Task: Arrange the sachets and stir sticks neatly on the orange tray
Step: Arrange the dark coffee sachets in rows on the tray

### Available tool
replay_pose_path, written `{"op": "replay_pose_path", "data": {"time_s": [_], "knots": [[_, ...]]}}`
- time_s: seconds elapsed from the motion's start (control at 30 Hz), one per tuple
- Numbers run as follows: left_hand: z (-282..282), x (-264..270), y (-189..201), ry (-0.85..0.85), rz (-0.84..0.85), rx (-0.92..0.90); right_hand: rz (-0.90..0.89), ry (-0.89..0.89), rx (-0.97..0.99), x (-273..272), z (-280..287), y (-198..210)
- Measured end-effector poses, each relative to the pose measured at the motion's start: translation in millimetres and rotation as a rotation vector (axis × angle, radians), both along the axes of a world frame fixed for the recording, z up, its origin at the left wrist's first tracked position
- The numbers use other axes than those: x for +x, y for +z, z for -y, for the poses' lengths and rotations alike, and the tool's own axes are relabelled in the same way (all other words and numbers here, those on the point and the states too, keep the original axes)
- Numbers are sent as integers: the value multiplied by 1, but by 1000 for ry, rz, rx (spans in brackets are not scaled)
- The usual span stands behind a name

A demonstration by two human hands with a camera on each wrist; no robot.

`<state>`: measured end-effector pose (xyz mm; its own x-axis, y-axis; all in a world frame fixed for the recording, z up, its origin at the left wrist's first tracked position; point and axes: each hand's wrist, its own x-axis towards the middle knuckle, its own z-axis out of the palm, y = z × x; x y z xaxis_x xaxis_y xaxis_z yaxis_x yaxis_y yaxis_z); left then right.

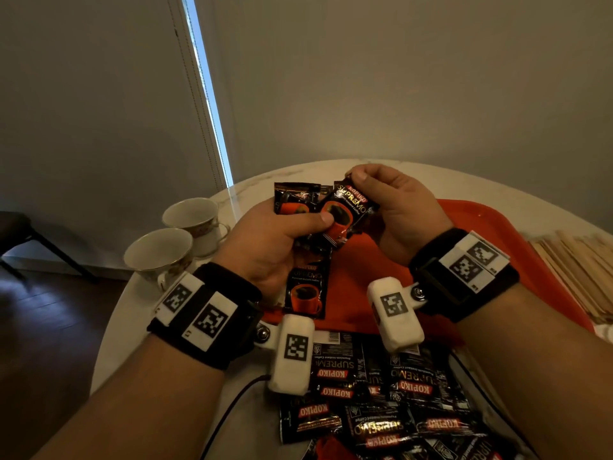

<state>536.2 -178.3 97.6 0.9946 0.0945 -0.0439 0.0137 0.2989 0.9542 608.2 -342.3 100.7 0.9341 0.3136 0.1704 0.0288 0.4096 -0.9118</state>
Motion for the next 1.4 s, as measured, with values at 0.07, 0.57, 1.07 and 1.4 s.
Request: {"op": "replay_pose_path", "data": {"time_s": [0.07, 0.57, 1.07, 1.4], "knots": [[2, -1, 0, -10, -2, 5, -26, 2, 27, -1, -2, -1], [-7, 9, 1, 247, -62, -314, -333, -336, -282, 42, 19, -5], [-12, 7, 8, 240, -60, -309, -357, -260, -950, 63, 6, -12], [-11, 7, 6, 229, -57, -311, -358, -259, -942, 71, 5, -17]]}}
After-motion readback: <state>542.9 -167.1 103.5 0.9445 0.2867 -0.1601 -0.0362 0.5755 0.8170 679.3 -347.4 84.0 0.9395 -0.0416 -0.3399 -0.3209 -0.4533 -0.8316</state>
